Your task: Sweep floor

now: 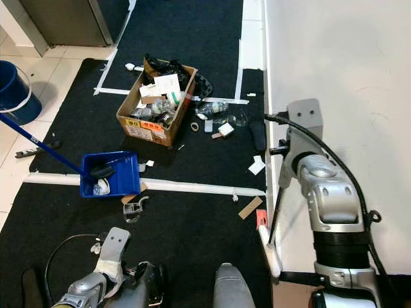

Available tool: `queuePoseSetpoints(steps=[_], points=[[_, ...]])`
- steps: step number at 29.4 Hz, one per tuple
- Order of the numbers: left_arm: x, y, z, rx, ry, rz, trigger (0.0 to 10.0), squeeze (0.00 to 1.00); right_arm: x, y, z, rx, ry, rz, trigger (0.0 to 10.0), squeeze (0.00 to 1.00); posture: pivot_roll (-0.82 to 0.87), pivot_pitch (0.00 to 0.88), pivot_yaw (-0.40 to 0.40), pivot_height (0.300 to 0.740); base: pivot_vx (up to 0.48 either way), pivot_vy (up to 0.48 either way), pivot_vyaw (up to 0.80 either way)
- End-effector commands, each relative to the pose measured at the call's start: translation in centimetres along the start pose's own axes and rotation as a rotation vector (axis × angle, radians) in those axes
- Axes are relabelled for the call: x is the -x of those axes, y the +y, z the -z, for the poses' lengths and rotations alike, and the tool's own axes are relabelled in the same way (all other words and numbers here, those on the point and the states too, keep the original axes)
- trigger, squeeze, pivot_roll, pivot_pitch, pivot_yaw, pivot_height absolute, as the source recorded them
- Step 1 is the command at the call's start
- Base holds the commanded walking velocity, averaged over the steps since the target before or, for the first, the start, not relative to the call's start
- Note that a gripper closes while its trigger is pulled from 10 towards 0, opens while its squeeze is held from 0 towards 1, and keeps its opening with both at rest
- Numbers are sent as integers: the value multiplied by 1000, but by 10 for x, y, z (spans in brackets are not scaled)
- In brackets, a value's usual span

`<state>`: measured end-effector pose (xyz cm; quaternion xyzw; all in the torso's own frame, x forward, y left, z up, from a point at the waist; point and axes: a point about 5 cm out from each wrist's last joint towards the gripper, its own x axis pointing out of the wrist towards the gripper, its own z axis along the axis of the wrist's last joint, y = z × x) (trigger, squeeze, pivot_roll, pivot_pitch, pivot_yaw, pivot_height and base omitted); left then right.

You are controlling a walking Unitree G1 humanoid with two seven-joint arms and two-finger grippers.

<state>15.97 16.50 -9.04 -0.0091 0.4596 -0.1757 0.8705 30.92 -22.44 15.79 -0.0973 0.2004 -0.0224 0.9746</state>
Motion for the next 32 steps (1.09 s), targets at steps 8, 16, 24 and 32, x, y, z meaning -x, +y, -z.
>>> queuePoseSetpoints(steps=[8, 16, 24, 32], points=[[9, -10, 45, 57, 165, 27, 10000, 0, -8, 36, -11, -64, -125, -56, 10000, 0, -21, 196, 20, 740, 0, 0, 0], [11, -11, 51, 59, 175, 30, 10000, 0, -11, 46, -26, 8, -250, 12, 10000, 0, -17, 213, 21, 740, 0, 0, 0], [13, -9, 54, 55, 183, 28, 10000, 0, -12, 30, -20, 83, -230, 73, 10000, 0, -16, 192, 15, 740, 0, 0, 0], [11, -9, 48, 53, 172, 29, 10000, 0, -9, 6, -25, 119, -224, 132, 10000, 0, -21, 190, 17, 740, 0, 0, 0]])
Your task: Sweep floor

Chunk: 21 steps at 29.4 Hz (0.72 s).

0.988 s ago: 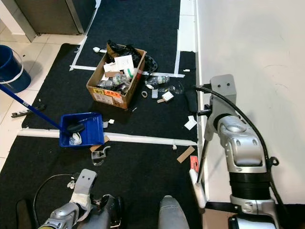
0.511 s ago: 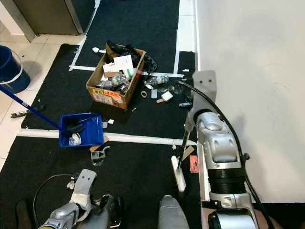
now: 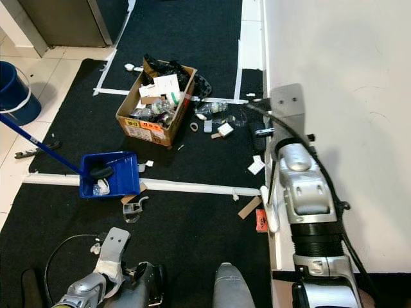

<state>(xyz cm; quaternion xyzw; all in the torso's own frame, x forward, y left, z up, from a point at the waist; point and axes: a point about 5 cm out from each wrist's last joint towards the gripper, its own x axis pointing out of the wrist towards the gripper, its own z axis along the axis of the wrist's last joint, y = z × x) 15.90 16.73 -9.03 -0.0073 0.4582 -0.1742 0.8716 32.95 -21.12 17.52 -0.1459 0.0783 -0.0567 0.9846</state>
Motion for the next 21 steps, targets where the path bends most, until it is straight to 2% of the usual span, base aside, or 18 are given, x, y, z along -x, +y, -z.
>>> queuePoseSetpoints(steps=[1, 6, 17, 21], points=[[9, -11, 47, 55, 173, 35, 10000, 0, 2, -5, 3, 62, 32, 10, 10000, 0, -21, 190, 17, 740, 0, 0, 0], [9, -13, 47, 58, 173, 39, 10000, 0, 7, 0, 17, 95, 132, -35, 10000, 0, -28, 204, 17, 740, 0, 0, 0], [12, -13, 53, 68, 181, 37, 10000, 0, 9, 0, 28, 155, 201, -24, 10000, 0, -16, 223, 18, 740, 0, 0, 0], [13, -12, 56, 71, 188, 35, 10000, 0, 11, 6, 28, 159, 210, -47, 10000, 0, -17, 227, 19, 740, 0, 0, 0]])
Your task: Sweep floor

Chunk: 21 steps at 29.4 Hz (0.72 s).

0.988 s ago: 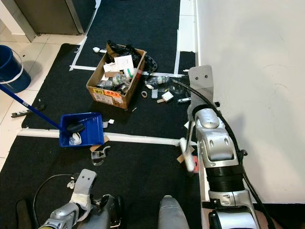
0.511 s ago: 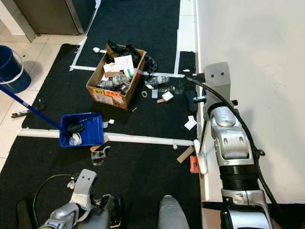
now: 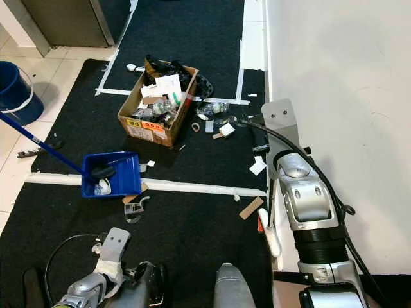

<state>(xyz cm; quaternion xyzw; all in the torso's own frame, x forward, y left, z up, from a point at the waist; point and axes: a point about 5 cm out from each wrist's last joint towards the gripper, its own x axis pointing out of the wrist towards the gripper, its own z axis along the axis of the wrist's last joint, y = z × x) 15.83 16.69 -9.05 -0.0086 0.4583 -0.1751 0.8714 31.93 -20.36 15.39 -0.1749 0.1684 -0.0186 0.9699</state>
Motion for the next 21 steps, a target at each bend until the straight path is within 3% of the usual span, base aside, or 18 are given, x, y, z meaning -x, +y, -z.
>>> queuePoseSetpoints(steps=[1, 10, 16, 21], points=[[13, -11, 56, 69, 188, 32, 10000, 0, 2, -6, 10, 74, 51, 53, 10000, 0, -17, 227, 19, 740, 0, 0, 0], [15, -12, 59, 72, 189, 40, 10000, 0, 4, 21, 10, 105, 32, -9, 10000, 0, -14, 267, 16, 740, 0, 0, 0], [17, -12, 63, 72, 188, 46, 10000, 0, 3, 39, 2, 92, -39, -34, 10000, 0, -7, 291, 14, 740, 0, 0, 0], [18, -9, 63, 71, 186, 38, 10000, 0, -6, 45, -11, -41, -193, 10, 10000, 0, -3, 286, 17, 740, 0, 0, 0]])
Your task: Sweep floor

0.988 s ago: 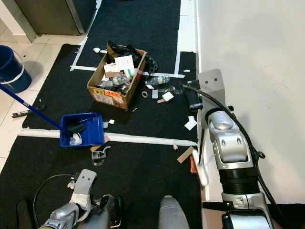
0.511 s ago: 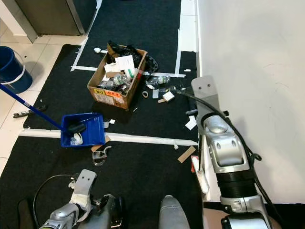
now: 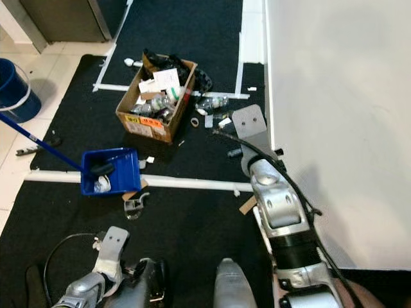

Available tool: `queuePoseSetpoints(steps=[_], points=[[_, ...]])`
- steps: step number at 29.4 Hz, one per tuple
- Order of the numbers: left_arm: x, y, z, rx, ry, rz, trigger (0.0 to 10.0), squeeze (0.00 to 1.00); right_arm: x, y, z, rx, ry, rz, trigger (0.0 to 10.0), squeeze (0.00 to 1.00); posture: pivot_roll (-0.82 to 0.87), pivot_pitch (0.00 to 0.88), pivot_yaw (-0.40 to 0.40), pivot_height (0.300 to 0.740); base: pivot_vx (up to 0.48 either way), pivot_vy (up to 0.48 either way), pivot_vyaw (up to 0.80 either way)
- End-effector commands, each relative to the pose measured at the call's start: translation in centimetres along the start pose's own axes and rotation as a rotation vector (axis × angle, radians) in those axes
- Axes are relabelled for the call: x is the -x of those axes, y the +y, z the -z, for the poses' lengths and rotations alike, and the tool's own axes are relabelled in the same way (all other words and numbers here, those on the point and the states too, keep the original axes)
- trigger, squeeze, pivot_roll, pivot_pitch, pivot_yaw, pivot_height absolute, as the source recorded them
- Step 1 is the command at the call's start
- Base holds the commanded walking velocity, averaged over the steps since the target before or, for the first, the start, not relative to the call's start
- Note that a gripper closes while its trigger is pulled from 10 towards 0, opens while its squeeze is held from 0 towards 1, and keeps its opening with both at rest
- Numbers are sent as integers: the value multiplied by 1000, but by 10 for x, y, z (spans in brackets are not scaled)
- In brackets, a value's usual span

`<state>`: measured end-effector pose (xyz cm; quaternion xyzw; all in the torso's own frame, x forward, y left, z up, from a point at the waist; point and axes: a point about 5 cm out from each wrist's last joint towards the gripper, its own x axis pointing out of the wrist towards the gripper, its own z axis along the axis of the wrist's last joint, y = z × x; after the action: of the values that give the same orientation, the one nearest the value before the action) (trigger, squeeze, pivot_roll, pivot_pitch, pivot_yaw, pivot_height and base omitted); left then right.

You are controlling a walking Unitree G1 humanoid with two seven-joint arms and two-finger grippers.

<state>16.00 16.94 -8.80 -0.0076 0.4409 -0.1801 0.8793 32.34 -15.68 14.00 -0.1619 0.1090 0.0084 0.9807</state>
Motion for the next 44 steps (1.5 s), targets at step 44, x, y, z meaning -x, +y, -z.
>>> queuePoseSetpoints(steps=[44], points=[[2, -11, 30, 88, 155, 16, 10000, 0, -19, -21, -29, -221, -351, 111, 10000, 0, -7, 175, 13, 740, 0, 0, 0]])
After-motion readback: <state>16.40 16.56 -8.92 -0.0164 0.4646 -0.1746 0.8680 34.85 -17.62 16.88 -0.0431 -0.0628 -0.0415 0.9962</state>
